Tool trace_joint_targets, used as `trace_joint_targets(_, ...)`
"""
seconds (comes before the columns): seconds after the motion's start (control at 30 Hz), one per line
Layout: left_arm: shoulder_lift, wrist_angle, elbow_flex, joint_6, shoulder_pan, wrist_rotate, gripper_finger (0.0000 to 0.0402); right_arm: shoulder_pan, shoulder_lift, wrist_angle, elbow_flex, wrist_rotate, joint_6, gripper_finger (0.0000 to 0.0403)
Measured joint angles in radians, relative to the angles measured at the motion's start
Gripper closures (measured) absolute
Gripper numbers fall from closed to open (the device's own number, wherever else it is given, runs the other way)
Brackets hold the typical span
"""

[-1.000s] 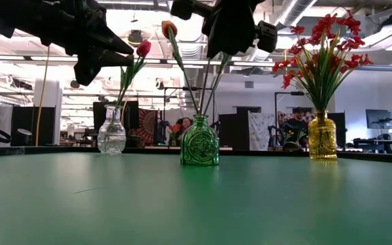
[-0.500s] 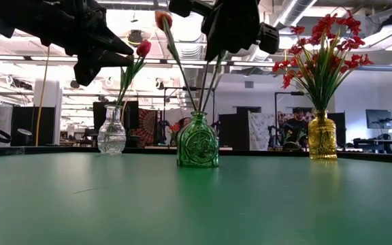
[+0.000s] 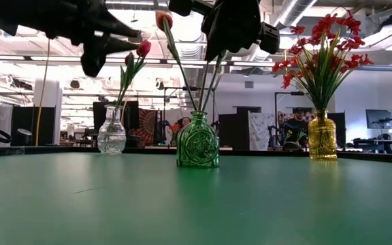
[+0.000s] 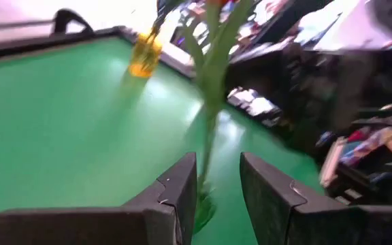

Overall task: Sort flowers into vase by color
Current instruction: Put the orange tulip into the green vase, then return to Home Position

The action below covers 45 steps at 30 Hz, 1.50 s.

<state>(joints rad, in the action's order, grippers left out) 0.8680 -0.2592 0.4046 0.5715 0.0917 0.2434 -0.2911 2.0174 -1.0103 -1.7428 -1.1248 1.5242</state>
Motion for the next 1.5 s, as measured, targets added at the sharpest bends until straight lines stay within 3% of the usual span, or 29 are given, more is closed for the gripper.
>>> trace_joint_targets(0.2,0.000,-0.043,0.000,-0.028,0.000,-0.022,0.0302,-0.010,0.000,0.002,0.000,0.001,0.001,0.0373)
trace_joint_targets(0.9,0.000,0.051,0.000,-0.049,0.000,-0.023,0.0302,-0.030,0.000,0.004,0.000,0.024,-0.016,0.0272)
trace_joint_targets(1.5,0.000,0.069,0.000,-0.089,-0.059,-0.057,0.0302,-0.066,-0.004,-0.013,-0.040,0.040,-0.208,0.0217)
